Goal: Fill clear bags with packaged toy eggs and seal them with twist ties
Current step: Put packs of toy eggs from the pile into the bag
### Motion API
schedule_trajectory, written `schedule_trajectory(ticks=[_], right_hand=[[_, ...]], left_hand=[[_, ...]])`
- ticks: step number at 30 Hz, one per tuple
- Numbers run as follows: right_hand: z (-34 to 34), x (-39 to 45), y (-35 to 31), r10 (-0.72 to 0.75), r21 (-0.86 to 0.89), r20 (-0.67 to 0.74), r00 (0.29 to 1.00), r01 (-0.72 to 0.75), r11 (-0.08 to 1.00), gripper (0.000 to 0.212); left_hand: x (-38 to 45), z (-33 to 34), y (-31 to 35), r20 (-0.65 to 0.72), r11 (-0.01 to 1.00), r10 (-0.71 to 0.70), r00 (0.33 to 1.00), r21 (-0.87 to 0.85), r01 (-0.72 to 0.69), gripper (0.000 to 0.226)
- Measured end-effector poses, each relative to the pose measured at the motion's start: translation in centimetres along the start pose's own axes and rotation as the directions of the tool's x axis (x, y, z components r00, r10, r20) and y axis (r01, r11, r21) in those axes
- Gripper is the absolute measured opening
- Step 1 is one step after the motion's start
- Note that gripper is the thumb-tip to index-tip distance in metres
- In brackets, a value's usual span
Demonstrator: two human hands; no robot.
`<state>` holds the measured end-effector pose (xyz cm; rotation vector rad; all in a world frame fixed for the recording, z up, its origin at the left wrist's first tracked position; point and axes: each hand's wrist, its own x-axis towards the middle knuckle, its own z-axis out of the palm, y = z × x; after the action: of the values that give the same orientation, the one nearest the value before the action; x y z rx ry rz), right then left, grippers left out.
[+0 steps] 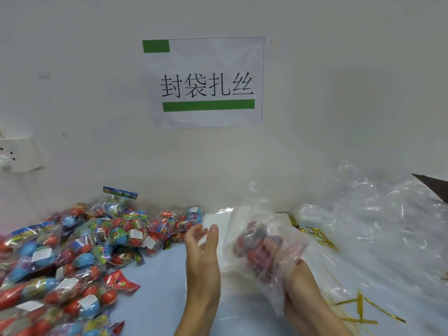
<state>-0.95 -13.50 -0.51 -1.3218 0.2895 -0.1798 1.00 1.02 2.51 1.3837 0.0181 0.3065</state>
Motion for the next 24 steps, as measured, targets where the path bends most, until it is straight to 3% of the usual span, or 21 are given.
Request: schedule_trajectory(ticks=[2,4,7,10,14,16,18,20,22,24], right_hand=[[-0.1,-0.1,-0.2,0.062,0.136,0.025,0.998,-0.065,0.989,0.03],[0.2,-0.4,-0.6,0.111,0.315,0.071,0.991,-0.127,0.94,0.033],[1.5,-1.8,-1.9,0.117,0.538,0.259,0.959,-0.244,0.807,0.039],[2.2,-2.2,-1.9,0.11,0.636,0.327,0.939,-0.305,0.709,0.051],[2.6,-2.1,-1.5,0.108,0.753,0.276,0.955,-0.285,0.594,0.052],[2.6,-1.8,-1.3,0.107,0.753,0.245,0.964,-0.259,0.605,0.054],[2.4,-1.5,-1.3,0.07,0.714,0.222,0.972,-0.211,0.668,0.054],[2.3,-1.5,-1.5,0.039,0.685,0.216,0.976,-0.18,0.706,0.047],[2.1,-1.6,-1.5,0.029,0.642,0.198,0.98,-0.152,0.751,0.043],[1.4,-1.0,-0.9,-0.013,0.554,0.132,0.991,-0.063,0.83,0.022]], left_hand=[[0.3,-0.1,-0.9,0.144,0.989,-0.133,0.98,-0.045,0.141,0.073],[0.1,0.6,-1.6,0.285,0.969,-0.197,0.938,-0.09,0.231,0.091],[-0.5,1.8,-2.4,0.407,0.95,-0.144,0.902,-0.199,0.241,0.092],[-0.5,2.1,-3.1,0.447,0.934,-0.157,0.881,-0.223,0.28,0.093],[-0.6,2.1,-3.9,0.498,0.943,-0.17,0.851,-0.167,0.286,0.085],[-0.7,2.1,-4.1,0.523,0.948,-0.18,0.833,-0.134,0.289,0.075],[-0.6,2.0,-3.9,0.52,0.959,-0.178,0.835,-0.099,0.266,0.073],[-0.7,1.8,-3.1,0.461,0.979,-0.155,0.874,-0.048,0.198,0.086],[-0.6,1.3,-2.0,0.337,0.994,-0.103,0.936,-0.002,0.111,0.1],[-0.3,0.7,-1.4,0.197,1.0,0.009,0.98,0.018,-0.012,0.094]])
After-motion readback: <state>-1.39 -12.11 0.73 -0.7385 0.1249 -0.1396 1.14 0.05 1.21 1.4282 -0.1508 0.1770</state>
